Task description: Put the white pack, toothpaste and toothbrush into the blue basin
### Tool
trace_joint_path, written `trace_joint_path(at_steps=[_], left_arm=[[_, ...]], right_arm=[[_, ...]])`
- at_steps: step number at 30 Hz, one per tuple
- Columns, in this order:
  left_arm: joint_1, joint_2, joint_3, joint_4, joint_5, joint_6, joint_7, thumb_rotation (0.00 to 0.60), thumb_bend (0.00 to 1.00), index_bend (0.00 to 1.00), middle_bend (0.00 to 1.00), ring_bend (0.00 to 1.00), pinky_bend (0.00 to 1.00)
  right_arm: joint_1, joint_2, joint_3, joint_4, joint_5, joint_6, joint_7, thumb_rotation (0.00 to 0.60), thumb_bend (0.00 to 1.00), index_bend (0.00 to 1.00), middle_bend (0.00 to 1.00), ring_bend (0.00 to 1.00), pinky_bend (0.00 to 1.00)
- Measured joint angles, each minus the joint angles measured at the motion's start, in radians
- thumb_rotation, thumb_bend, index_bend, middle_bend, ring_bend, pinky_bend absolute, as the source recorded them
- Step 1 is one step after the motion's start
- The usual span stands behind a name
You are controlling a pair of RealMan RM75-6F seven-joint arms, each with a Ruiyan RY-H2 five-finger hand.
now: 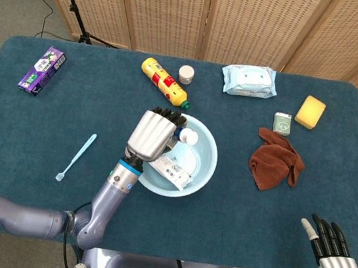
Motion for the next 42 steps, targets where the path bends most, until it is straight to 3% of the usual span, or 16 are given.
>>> trace_joint_path(at_steps=[5, 8, 13, 16, 21, 35, 42], left_arm=[[-0.017, -0.055, 0.008, 0.019, 0.024, -0.001, 0.003, 0.600, 0.48, 0.80, 0.53, 0.59, 0.57], [-0.024, -0.088, 0.015, 0.036, 0.039, -0.004, 0.007, 0.600, 0.44, 0.76, 0.47, 0.54, 0.57], [-0.020, -0.097, 0.027, 0.046, 0.036, -0.020, 0.025, 0.600, 0.38, 0.48, 0.19, 0.26, 0.44], [-0.014, -0.090, 0.027, 0.031, 0.005, -0.039, 0.041, 0.600, 0.35, 0.36, 0.08, 0.16, 0.39], [-0.002, -0.059, 0.022, -0.016, -0.058, -0.075, 0.085, 0.600, 0.32, 0.26, 0.00, 0.01, 0.26], [0.018, 0.003, -0.011, -0.067, -0.073, -0.059, 0.114, 0.600, 0.30, 0.15, 0.00, 0.00, 0.16], [0.038, 0.065, -0.025, -0.135, -0.069, -0.053, 0.102, 0.600, 0.30, 0.15, 0.00, 0.00, 0.16]], right_arm=[[-0.001, 0.006, 0.002, 0.000, 0.001, 0.006, 0.017, 0.600, 0.11, 0.06, 0.00, 0.00, 0.00], [-0.001, 0.009, 0.003, 0.001, 0.002, 0.009, 0.025, 0.600, 0.10, 0.06, 0.00, 0.00, 0.00], [-0.003, 0.014, 0.005, 0.002, 0.002, 0.018, 0.036, 0.600, 0.11, 0.06, 0.00, 0.00, 0.00], [-0.003, 0.014, 0.004, 0.003, 0.000, 0.017, 0.036, 0.600, 0.10, 0.06, 0.00, 0.00, 0.00], [-0.004, 0.012, 0.005, 0.002, -0.001, 0.016, 0.031, 0.600, 0.10, 0.06, 0.00, 0.00, 0.00], [-0.005, 0.008, 0.004, 0.001, -0.006, 0.012, 0.020, 0.600, 0.10, 0.06, 0.00, 0.00, 0.00], [-0.007, 0.008, 0.003, 0.000, -0.011, 0.016, 0.015, 0.600, 0.10, 0.06, 0.00, 0.00, 0.00]])
